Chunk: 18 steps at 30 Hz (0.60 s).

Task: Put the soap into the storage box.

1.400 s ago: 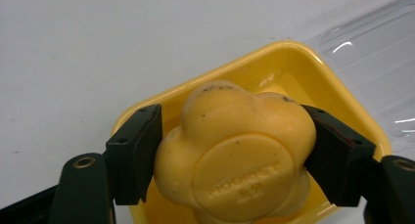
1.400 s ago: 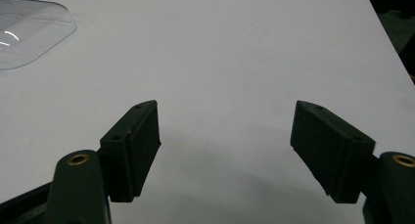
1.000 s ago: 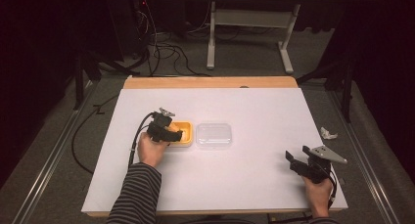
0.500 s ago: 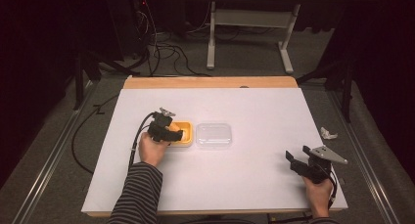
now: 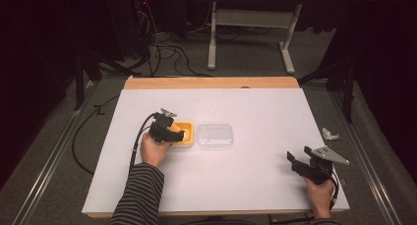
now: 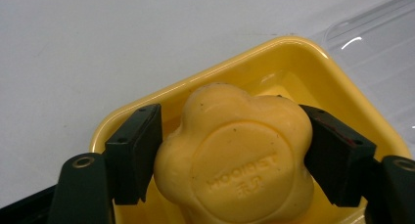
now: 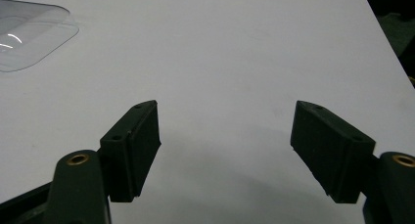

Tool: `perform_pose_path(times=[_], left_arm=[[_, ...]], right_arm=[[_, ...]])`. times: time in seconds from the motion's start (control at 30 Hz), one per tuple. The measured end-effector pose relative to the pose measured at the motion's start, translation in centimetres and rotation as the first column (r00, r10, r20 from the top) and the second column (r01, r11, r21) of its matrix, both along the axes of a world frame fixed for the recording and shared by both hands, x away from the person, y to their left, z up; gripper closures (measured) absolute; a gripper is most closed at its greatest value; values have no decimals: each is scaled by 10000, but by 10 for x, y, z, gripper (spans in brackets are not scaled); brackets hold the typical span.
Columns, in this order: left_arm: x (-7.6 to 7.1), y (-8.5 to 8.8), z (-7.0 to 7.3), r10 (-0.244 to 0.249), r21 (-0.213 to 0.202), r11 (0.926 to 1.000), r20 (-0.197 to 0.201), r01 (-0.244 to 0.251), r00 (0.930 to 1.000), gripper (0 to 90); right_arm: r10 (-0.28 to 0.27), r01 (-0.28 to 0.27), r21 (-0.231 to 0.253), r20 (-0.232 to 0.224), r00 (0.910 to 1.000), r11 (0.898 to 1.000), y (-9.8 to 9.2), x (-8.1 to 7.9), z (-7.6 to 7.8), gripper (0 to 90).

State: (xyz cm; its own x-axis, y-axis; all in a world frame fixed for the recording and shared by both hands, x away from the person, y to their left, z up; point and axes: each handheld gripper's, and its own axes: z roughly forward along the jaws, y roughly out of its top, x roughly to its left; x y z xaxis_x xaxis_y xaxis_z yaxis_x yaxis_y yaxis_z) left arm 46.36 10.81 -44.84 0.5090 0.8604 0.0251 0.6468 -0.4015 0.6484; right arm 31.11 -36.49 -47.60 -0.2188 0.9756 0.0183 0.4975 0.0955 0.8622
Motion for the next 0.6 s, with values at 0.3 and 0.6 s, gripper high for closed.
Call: perform_pose_path(times=[0.3,0.6], left_arm=[[-2,2,6,-2,-279,9996,336,11,9994,268],[-12,6,18,27,-505,9987,923,20,9957,264]], right_arm=[[-31,31,31,14,10000,10000,0,0,0,270],[45,-45,-22,-56,10000,10000,0,1,0,270]])
